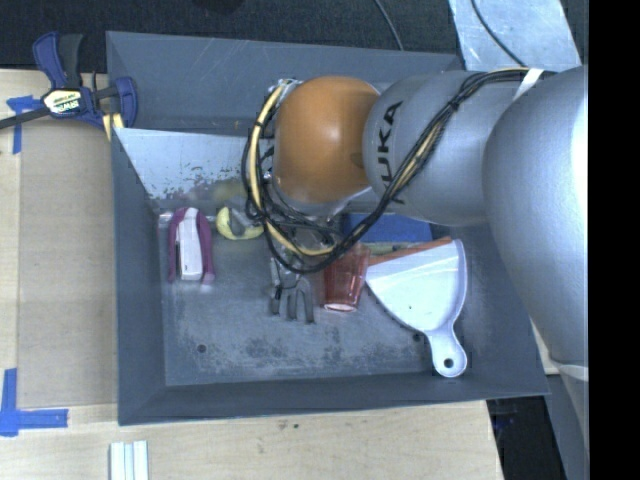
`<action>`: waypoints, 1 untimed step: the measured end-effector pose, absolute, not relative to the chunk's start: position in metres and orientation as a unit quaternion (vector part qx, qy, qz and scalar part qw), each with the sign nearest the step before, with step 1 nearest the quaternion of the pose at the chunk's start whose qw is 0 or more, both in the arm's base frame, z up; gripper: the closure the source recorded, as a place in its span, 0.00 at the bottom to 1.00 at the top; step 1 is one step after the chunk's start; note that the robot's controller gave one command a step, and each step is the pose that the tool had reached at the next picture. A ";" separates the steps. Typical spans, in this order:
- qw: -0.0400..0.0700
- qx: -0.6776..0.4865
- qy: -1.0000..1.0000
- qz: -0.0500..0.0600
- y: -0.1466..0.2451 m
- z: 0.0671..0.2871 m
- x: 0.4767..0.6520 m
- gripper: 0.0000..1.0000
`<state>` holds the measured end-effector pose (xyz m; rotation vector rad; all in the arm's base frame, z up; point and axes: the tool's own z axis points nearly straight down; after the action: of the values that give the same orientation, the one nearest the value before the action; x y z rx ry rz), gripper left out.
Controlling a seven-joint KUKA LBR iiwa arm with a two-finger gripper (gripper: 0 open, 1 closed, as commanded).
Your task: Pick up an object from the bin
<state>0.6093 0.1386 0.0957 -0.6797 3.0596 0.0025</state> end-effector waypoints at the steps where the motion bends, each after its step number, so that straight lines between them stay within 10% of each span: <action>1: 0.004 -0.255 0.967 0.000 0.127 0.156 0.595 0.00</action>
Offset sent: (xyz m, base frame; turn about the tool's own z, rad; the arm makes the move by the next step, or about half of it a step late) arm -0.0048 -0.0391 0.0043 -0.5232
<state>0.5949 0.1266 0.1561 -0.7974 3.0296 0.0014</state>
